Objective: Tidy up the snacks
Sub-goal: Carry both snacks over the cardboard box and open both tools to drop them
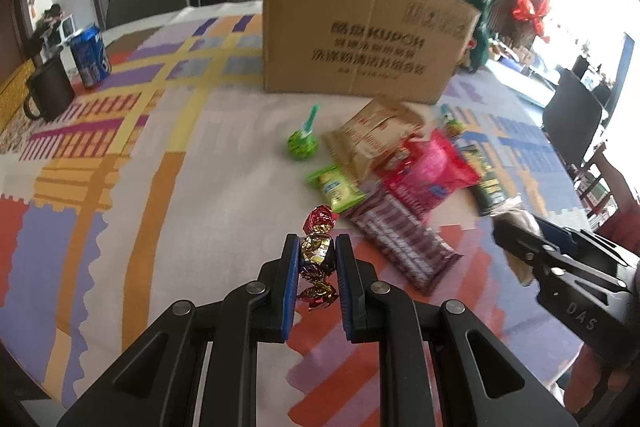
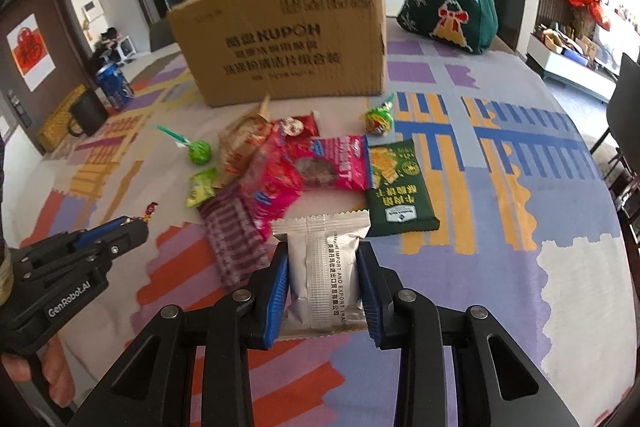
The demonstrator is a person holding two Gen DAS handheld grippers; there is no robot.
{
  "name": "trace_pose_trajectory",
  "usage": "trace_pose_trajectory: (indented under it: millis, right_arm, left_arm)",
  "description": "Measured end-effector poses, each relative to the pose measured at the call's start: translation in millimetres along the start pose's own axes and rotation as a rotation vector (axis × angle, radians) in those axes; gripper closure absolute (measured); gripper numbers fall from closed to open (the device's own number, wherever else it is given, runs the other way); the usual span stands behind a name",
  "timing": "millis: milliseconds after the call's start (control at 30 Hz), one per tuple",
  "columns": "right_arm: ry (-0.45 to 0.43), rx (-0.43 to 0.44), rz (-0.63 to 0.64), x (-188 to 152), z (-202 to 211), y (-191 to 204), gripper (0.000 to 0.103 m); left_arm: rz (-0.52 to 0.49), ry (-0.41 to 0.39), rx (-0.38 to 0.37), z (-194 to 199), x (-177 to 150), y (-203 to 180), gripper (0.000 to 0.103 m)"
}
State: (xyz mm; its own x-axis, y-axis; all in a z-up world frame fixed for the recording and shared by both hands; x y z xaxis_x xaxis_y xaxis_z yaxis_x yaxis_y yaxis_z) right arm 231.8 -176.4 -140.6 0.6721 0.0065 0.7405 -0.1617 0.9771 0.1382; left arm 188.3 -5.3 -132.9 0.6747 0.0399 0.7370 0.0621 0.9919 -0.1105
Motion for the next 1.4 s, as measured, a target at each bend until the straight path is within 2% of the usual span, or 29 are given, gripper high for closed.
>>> trace_pose_trajectory:
  millis: [400,733,1033,1400]
  right_arm:
    - [-0.095,0.061,0.025,24,26,13,0.069]
    - [-0.190,0.072,0.033,62,29,17,0.069]
    - [-0.288,0.082,0.043,111,26,23,0.069]
    - [-0.410,0.066,0.066,198,27,21,0.069]
  left_arm:
    - [-0.039,-0.112,-0.045,31,30,-20,0.084]
    - [-0.056,-0.187,-0.062,31,72,-21,0.084]
    - [-0.095,-0.273,-0.051,28,121,-25,0.084]
    - [-0.135,-0.356,-0.045,23,200,-26,0.084]
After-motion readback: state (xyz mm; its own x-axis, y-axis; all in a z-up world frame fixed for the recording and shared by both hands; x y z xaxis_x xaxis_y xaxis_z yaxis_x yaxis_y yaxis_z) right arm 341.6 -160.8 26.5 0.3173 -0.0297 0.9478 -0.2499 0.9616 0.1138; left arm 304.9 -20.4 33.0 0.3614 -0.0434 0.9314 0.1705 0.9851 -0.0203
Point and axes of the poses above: each gripper's, at about its wrist camera, not at the fingertips, and z roughly against the way its jaws point, y to its left, x to its top, the point moved 7 cm from there along -z, roughly the way its jaws point, and after that the axes turned 11 degrees about -y, right-handed, at the moved point
